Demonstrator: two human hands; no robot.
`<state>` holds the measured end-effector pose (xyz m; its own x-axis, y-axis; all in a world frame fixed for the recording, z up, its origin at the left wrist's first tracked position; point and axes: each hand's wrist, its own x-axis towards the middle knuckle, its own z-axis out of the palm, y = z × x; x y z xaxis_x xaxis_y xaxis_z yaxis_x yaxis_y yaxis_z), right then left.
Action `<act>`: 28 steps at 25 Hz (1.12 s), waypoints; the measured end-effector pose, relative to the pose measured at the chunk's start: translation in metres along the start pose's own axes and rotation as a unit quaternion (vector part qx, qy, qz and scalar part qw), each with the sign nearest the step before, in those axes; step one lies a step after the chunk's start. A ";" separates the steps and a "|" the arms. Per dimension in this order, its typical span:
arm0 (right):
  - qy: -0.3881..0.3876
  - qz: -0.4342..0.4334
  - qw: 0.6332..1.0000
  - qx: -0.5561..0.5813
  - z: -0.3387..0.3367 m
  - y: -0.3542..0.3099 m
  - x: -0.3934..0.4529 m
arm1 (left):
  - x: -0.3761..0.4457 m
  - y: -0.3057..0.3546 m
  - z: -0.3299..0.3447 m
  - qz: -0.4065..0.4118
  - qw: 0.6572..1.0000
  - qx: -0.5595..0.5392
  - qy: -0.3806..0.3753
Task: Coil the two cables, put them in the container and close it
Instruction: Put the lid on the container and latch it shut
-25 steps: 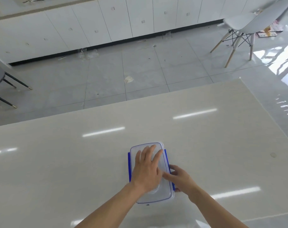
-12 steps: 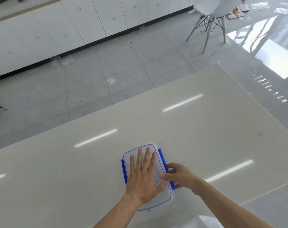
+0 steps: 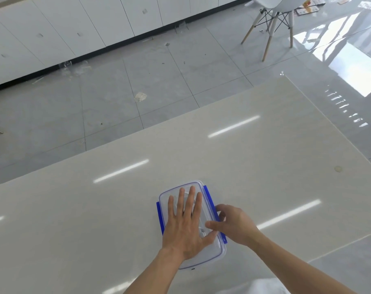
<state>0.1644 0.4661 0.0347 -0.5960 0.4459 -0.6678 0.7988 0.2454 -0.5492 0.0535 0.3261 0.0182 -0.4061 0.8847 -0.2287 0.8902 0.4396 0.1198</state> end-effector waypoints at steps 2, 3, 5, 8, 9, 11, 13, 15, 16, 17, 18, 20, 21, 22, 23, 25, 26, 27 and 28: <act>0.014 -0.013 0.999 -0.049 0.001 -0.003 -0.002 | -0.001 0.000 -0.001 0.004 1.000 0.001 0.000; 0.025 -0.018 0.997 -0.073 0.001 -0.005 -0.003 | -0.001 0.000 -0.001 0.005 1.000 0.002 0.002; 0.044 -0.028 0.993 -0.109 0.002 -0.007 -0.005 | -0.001 0.000 -0.001 0.006 1.000 0.002 0.002; 0.055 -0.036 0.989 -0.129 0.005 -0.009 -0.006 | -0.001 0.000 -0.002 0.007 1.000 0.003 -0.004; 0.055 -0.037 0.989 -0.131 0.005 -0.010 -0.006 | -0.001 0.000 -0.001 0.007 1.000 0.004 -0.007; 0.053 -0.036 0.989 -0.133 0.004 -0.011 -0.006 | 0.000 -0.001 0.001 0.006 1.000 0.005 -0.005; 0.049 -0.036 0.989 -0.138 0.002 -0.012 -0.005 | 0.001 -0.001 0.002 0.004 1.000 0.004 -0.003; 0.047 -0.038 0.988 -0.142 0.001 -0.013 -0.005 | 0.001 -0.002 0.006 0.003 1.000 0.002 0.001; 0.047 -0.039 0.988 -0.142 0.001 -0.013 -0.005 | 0.001 -0.002 0.007 0.003 1.000 0.000 0.003; 0.047 -0.039 0.988 -0.140 0.001 -0.013 -0.005 | 0.002 -0.002 0.008 0.004 1.000 -0.001 0.006; 0.045 -0.039 0.989 -0.137 0.001 -0.013 -0.006 | 0.003 -0.002 0.009 0.004 1.000 -0.003 0.010; 0.048 -0.043 0.989 -0.131 0.002 -0.014 -0.006 | 0.003 -0.003 0.012 0.004 1.000 -0.005 0.015; 0.052 -0.046 0.989 -0.130 0.003 -0.014 -0.006 | 0.003 -0.003 0.012 0.004 1.000 -0.005 0.014; 0.058 -0.049 0.989 -0.129 0.005 -0.015 -0.006 | 0.003 -0.003 0.012 0.005 1.000 -0.003 0.013; 0.065 -0.051 0.989 -0.126 0.006 -0.016 -0.006 | 0.004 -0.002 0.012 0.006 1.000 0.000 0.009; 0.072 -0.047 0.989 -0.122 0.009 -0.018 -0.008 | 0.002 -0.001 0.011 0.008 1.000 0.008 0.009; 0.077 -0.048 0.989 -0.120 0.010 -0.017 -0.009 | 0.002 -0.001 0.010 0.009 1.000 0.009 0.009; 0.079 -0.052 0.988 -0.119 0.011 -0.016 -0.011 | 0.001 -0.001 0.009 0.009 1.000 0.007 0.008; 0.079 -0.057 0.988 -0.117 0.010 -0.016 -0.013 | 0.001 0.000 0.007 0.008 1.000 0.006 0.005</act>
<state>0.1582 0.4479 0.0474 -0.6783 0.5275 -0.5114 0.7348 0.4867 -0.4725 0.0540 0.3263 0.0115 -0.3945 0.8927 -0.2178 0.8986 0.4243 0.1118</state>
